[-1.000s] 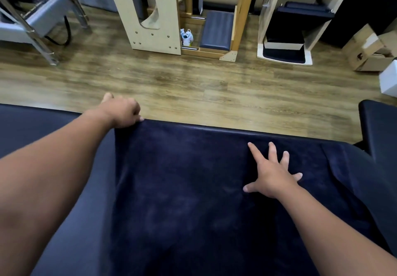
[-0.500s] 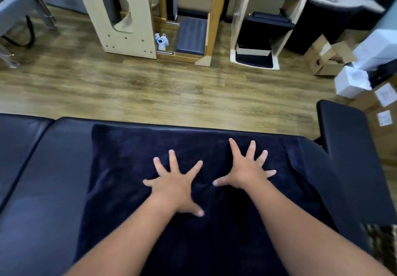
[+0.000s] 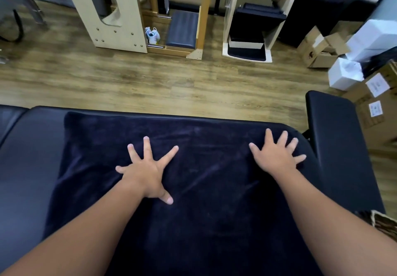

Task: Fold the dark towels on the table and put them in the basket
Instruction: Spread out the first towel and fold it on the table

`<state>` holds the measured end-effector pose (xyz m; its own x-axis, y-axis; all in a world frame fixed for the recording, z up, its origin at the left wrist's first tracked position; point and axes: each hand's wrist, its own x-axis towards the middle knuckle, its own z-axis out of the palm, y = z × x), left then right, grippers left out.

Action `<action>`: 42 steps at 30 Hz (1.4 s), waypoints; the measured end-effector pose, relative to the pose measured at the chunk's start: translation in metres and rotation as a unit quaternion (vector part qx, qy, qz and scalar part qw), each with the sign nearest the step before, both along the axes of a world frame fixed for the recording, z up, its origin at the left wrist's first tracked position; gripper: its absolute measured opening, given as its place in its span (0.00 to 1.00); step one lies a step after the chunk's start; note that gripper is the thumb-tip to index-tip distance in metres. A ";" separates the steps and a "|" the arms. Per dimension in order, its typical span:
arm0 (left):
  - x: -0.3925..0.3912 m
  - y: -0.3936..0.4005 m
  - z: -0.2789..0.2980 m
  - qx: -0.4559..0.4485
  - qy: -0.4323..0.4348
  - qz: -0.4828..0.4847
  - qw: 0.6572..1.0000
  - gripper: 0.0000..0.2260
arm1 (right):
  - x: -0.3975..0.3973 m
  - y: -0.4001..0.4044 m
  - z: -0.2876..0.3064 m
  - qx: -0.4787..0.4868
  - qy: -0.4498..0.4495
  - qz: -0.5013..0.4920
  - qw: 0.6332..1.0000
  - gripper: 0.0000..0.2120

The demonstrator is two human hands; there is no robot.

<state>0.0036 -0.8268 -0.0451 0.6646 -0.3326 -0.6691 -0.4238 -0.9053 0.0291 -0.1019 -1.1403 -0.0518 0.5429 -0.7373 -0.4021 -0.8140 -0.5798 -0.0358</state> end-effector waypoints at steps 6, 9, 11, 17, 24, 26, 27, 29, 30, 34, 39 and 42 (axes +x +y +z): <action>-0.010 0.001 0.005 -0.009 -0.007 0.020 1.000 0.62 | -0.043 0.140 0.006 0.025 -0.029 0.246 0.969 0.42; -0.029 0.013 0.003 -0.030 -0.061 0.014 0.998 0.55 | -0.076 0.191 0.002 0.056 -0.004 0.309 0.949 0.48; -0.054 0.027 0.001 -0.048 -0.123 0.004 0.991 0.43 | -0.089 0.196 -0.004 0.054 -0.020 0.311 0.949 0.49; -0.145 0.121 -0.019 -0.079 -0.266 -0.048 0.959 0.26 | -0.081 0.182 -0.006 0.091 -0.004 0.291 0.952 0.47; -0.175 0.211 0.001 -0.028 -0.190 0.332 0.924 0.27 | -0.111 0.269 0.008 0.044 -0.005 0.342 0.938 0.40; -0.172 0.227 0.006 -0.047 -0.153 0.344 0.925 0.21 | -0.134 0.306 0.007 0.037 -0.036 0.414 0.909 0.38; -0.169 0.233 0.007 -0.061 -0.142 0.340 0.928 0.20 | -0.145 0.320 0.008 0.039 -0.059 0.441 0.895 0.36; -0.169 0.249 0.007 -0.067 -0.141 0.315 0.936 0.20 | -0.165 0.350 0.009 0.047 -0.049 0.479 0.875 0.35; -0.171 0.257 0.006 -0.060 -0.147 0.292 0.943 0.20 | -0.174 0.362 0.009 0.043 -0.023 0.482 0.875 0.35; -0.198 0.292 0.001 -0.091 -0.137 0.262 0.951 0.18 | -0.195 0.390 0.004 0.031 0.006 0.378 0.925 0.38; -0.253 0.320 -0.009 -0.098 -0.125 0.225 0.961 0.20 | -0.222 0.429 0.003 -0.021 -0.013 0.343 0.939 0.38; -0.274 0.339 -0.018 -0.257 -0.072 0.262 0.927 0.16 | -0.245 0.451 -0.002 -0.013 0.001 0.331 0.943 0.39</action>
